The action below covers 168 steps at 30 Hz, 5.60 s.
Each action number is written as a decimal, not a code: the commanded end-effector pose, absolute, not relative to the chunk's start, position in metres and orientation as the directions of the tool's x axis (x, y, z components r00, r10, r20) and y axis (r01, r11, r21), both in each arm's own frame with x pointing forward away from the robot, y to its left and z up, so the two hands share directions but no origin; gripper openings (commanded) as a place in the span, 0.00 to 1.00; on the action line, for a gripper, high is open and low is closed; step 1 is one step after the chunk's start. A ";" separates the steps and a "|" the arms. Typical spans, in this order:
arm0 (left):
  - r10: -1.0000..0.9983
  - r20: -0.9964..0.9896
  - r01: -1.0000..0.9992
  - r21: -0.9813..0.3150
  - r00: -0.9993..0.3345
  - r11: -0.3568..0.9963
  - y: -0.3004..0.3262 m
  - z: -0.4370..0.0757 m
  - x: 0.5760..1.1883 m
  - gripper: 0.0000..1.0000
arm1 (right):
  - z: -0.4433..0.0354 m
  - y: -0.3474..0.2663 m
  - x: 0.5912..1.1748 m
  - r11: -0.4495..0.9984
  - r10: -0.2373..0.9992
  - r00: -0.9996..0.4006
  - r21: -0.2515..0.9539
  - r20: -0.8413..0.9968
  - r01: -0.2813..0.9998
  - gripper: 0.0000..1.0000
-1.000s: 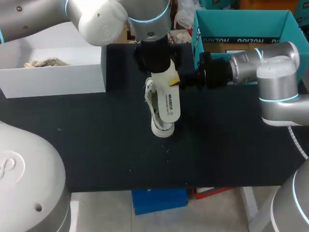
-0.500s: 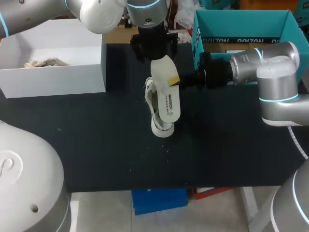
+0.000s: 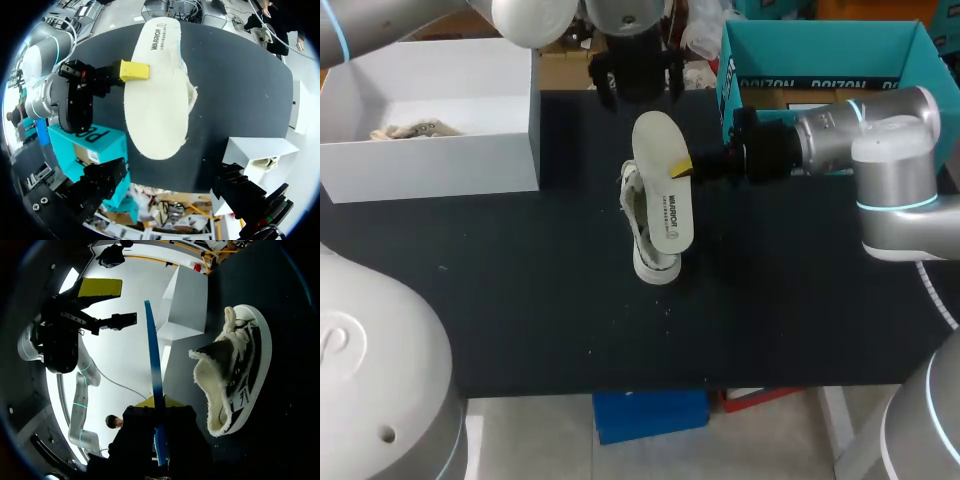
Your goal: Take the shoe out of the shoebox, open the shoe tongue, remove and reinsert the insole, then place the shoe into the shoebox
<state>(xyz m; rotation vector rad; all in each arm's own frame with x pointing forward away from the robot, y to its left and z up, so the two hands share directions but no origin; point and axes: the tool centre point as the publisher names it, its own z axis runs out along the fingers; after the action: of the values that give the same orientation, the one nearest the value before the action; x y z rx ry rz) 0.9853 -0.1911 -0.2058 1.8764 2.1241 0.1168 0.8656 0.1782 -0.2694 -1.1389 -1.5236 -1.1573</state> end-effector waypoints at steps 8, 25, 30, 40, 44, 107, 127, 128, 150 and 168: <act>0.978 -0.187 0.958 0.248 -0.096 0.142 -0.196 -0.212 0.956 1.00 | -0.270 0.179 0.867 0.145 0.152 -0.188 0.166 0.970 0.975 0.00; 0.983 -0.160 0.945 0.299 -0.085 0.131 -0.208 -0.199 0.882 1.00 | -0.270 0.179 0.867 0.145 0.152 -0.188 0.166 0.970 0.975 0.00; 0.981 -0.175 0.947 0.294 -0.079 0.129 -0.210 -0.201 0.861 1.00 | -0.270 0.179 0.867 0.145 0.152 -0.188 0.166 0.970 0.975 0.00; 0.981 -0.185 0.960 0.259 -0.063 0.110 -0.217 -0.217 0.825 1.00 | -0.270 0.179 0.867 0.145 0.152 -0.188 0.166 0.970 0.975 0.00; 0.981 -0.186 0.963 0.247 -0.064 0.110 -0.217 -0.223 0.814 1.00 | -0.270 0.179 0.867 0.145 0.152 -0.188 0.166 0.970 0.975 0.00; 0.333 -0.929 0.963 0.223 0.162 0.150 -0.157 -0.236 0.805 1.00 | -0.270 0.179 0.867 0.145 0.152 -0.188 0.166 0.970 0.975 0.00; 0.295 -0.951 0.965 0.155 0.088 0.210 -0.169 -0.244 0.831 1.00 | -0.270 0.179 0.867 0.145 0.152 -0.188 0.166 0.970 0.975 0.00; 0.295 -0.951 0.965 0.155 0.088 0.210 -0.169 -0.244 0.831 1.00 | -0.270 0.179 0.867 0.145 0.152 -0.188 0.166 0.970 0.975 0.00; 0.180 -0.962 0.934 0.248 0.206 0.258 -0.189 -0.264 0.868 0.73 | -0.270 0.179 0.867 0.145 0.152 -0.188 0.166 0.970 0.975 0.00; 0.179 -0.963 0.939 0.243 0.203 0.243 -0.212 -0.271 0.886 0.33 | -0.270 0.179 0.867 0.145 0.152 -0.188 0.166 0.970 0.975 0.00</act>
<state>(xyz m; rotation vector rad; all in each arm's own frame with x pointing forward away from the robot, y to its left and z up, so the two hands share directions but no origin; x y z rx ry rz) 0.8841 -0.2087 -0.2697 1.2188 1.2627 -0.7782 0.8656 0.1782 -0.2694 -1.1389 -1.5237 -1.1573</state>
